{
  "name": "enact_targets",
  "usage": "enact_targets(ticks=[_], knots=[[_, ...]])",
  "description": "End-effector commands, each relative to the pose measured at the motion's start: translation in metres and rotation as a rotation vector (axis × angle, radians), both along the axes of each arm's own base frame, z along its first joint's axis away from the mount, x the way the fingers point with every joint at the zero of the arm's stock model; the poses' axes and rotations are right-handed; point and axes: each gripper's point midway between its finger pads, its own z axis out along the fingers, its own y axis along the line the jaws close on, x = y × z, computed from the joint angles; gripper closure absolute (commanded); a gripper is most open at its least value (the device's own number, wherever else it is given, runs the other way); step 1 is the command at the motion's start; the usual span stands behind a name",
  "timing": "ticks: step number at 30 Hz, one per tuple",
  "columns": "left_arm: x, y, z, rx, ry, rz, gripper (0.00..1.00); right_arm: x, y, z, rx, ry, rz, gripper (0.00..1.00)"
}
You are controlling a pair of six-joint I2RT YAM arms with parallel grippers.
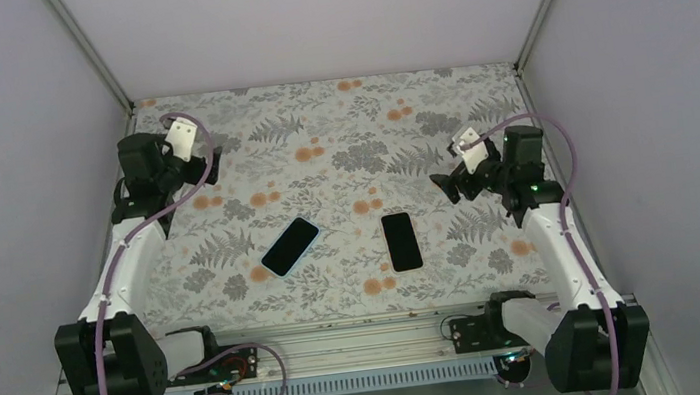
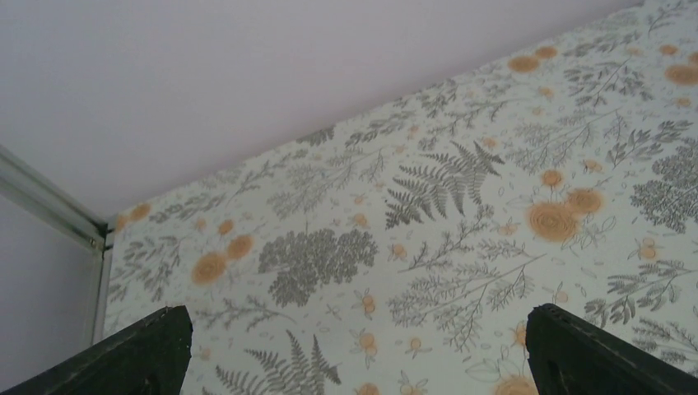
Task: Take the phone out of the phone case
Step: Adjust the phone at the center of the board.
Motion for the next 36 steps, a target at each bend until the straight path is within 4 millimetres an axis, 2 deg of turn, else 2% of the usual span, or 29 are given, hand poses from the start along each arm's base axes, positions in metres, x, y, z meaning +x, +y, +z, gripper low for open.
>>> enact_targets(ticks=[1,3,4,5,7,8,12,15,19,26,36], knots=[[-0.007,0.011,0.009,0.044,0.029,0.042,0.00,-0.013,-0.006,-0.010,-0.079,0.086,0.016,0.00],[-0.008,0.011,0.008,0.059,0.035,0.040,0.00,-0.014,-0.010,-0.018,-0.116,0.125,0.008,0.05],[-0.009,0.011,0.008,0.065,0.034,0.031,0.00,-0.017,-0.012,-0.023,-0.135,0.147,0.013,0.11],[-0.011,0.009,0.007,0.069,0.036,0.019,0.00,-0.021,-0.012,-0.030,-0.158,0.179,0.030,0.23],[-0.013,0.007,0.006,0.075,0.035,0.001,0.00,-0.028,-0.011,-0.045,-0.201,0.261,0.061,0.83],[-0.014,0.005,0.005,0.075,0.037,-0.006,0.00,-0.029,-0.013,-0.057,-0.221,0.324,0.057,0.90],[-0.016,0.003,0.003,0.082,0.039,-0.029,0.00,-0.047,-0.005,-0.102,-0.290,0.542,0.107,0.97],[-0.019,-0.005,-0.001,0.088,0.048,-0.085,0.00,-0.050,0.005,-0.126,-0.346,0.605,0.127,0.97],[-0.024,-0.011,-0.007,0.088,0.056,-0.122,0.00,-0.052,0.022,-0.139,-0.362,0.636,0.164,0.97],[-0.027,-0.004,-0.013,0.115,0.059,-0.091,0.00,-0.058,0.039,-0.171,-0.437,0.685,0.195,0.97],[-0.036,-0.005,-0.017,0.124,0.056,-0.097,0.00,-0.057,0.066,-0.193,-0.511,0.704,0.250,0.97]])
